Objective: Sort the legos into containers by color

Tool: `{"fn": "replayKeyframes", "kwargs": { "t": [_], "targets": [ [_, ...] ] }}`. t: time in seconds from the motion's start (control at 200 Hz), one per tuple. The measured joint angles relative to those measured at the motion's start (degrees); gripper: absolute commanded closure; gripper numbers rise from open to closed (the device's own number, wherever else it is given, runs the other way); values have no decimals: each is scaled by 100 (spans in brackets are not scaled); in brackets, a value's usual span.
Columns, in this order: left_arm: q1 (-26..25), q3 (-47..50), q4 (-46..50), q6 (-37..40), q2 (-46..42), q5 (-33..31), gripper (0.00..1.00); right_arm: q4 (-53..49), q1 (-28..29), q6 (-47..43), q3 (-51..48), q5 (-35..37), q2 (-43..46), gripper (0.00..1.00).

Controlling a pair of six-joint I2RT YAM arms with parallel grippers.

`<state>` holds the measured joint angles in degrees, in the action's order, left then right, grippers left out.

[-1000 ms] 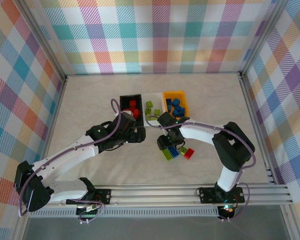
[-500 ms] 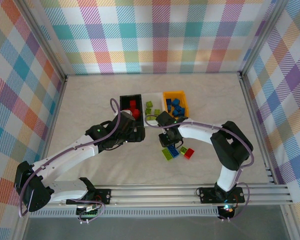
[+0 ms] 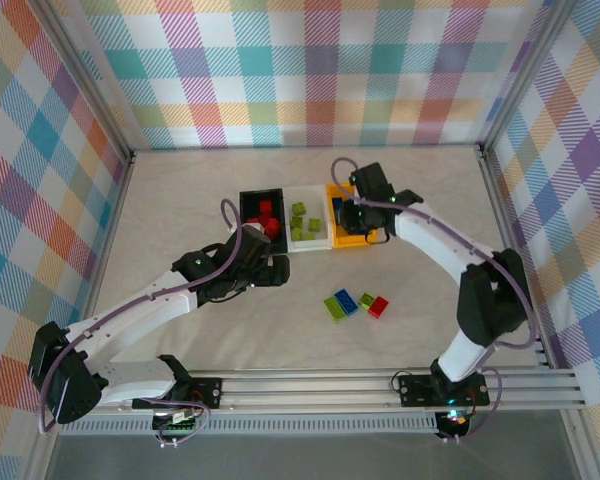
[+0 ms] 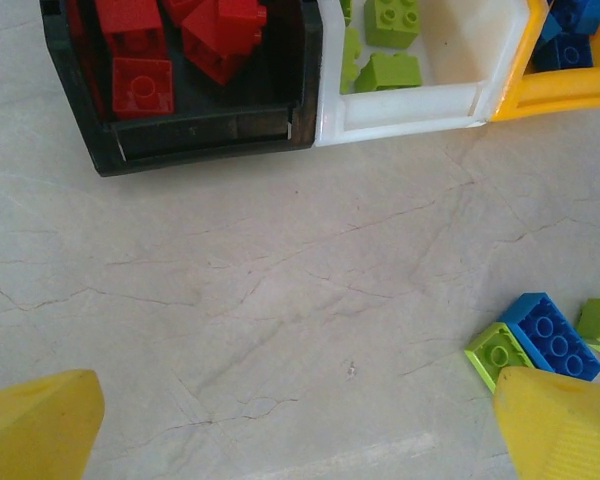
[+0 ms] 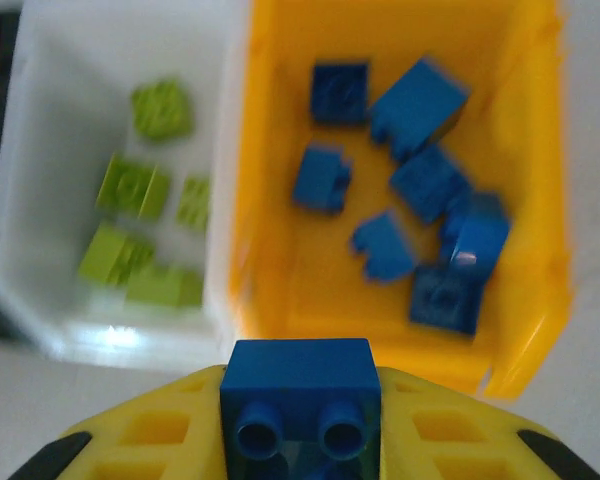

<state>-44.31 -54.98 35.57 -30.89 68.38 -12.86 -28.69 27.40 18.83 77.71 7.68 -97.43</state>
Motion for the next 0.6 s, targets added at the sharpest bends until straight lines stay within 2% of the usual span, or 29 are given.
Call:
{"fn": "replayKeyframes", "kwargs": {
  "t": [0.14,0.225,0.3,0.465,0.6],
  "targets": [
    [0,33,7,7,31,94,0,-22,-223,24,920,83,-1003,62],
    [0,33,2,13,81,175,0,-136,-232,37,1331,96,-1469,43],
    [2,33,-4,28,131,254,0,-219,-232,109,1569,90,-1720,34],
    [-7,28,-175,184,352,621,0,-221,-232,186,1567,33,-1635,24],
    [-166,-284,-227,531,1027,1069,0,-4,-232,293,817,-66,-892,22]
  ]
}}
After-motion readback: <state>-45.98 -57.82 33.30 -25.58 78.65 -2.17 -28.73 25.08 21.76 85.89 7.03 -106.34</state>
